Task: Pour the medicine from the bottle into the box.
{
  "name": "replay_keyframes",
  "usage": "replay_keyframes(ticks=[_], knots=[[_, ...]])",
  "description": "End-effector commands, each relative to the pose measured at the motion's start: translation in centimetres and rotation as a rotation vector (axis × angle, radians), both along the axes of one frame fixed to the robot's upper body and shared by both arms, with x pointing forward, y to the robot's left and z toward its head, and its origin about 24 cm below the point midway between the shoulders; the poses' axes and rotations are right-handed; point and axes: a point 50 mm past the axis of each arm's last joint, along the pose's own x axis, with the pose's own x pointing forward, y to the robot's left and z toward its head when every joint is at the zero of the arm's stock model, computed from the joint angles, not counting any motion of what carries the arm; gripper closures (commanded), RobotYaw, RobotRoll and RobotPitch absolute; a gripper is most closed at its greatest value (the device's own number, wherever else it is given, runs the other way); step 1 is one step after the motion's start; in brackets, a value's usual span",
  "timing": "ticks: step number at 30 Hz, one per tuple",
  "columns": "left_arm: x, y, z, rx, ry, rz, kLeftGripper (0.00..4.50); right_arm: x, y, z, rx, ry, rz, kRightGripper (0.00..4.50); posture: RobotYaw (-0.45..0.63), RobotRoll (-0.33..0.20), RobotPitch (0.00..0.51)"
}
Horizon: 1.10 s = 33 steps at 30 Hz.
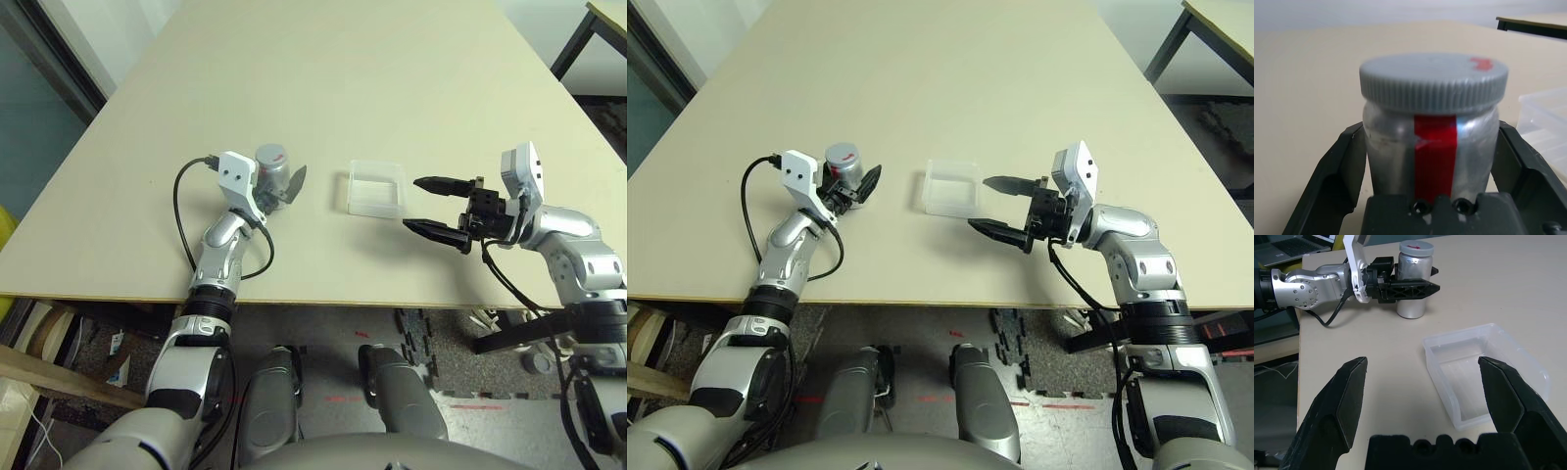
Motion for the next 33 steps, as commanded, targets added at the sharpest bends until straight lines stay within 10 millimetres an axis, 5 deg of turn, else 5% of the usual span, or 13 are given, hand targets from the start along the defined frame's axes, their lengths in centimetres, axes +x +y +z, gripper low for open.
replay_keyframes(ticks=[1, 4, 16, 33], knots=[[0.1, -0.1, -0.1, 0.017, 0.001, -0.011, 0.95, -0.3, -0.1, 0.2, -0.014, -0.02, 0.0, 0.0, -0.23, 0.0, 0.15], [0.0, -0.2, -0.1, 0.016, 0.0, -0.014, 1.92, -0.3, -0.2, 0.2, -0.017, -0.02, -0.002, 0.0, -0.23, 0.0, 0.151], [-0.5, 0.2, 0.9, -0.008, -0.052, -0.05, 1.91, 0.1, 0.0, 0.8, 0.027, -0.015, -0.016, 0.0, -0.22, 0.0, 0.153], [-1.6, -3.1, 4.2, -0.051, -0.046, -0.409, 1.91, 2.3, 3.8, 6.3, 0.077, -0.032, 0.145, 0.0, -0.23, 0.0, 0.143]])
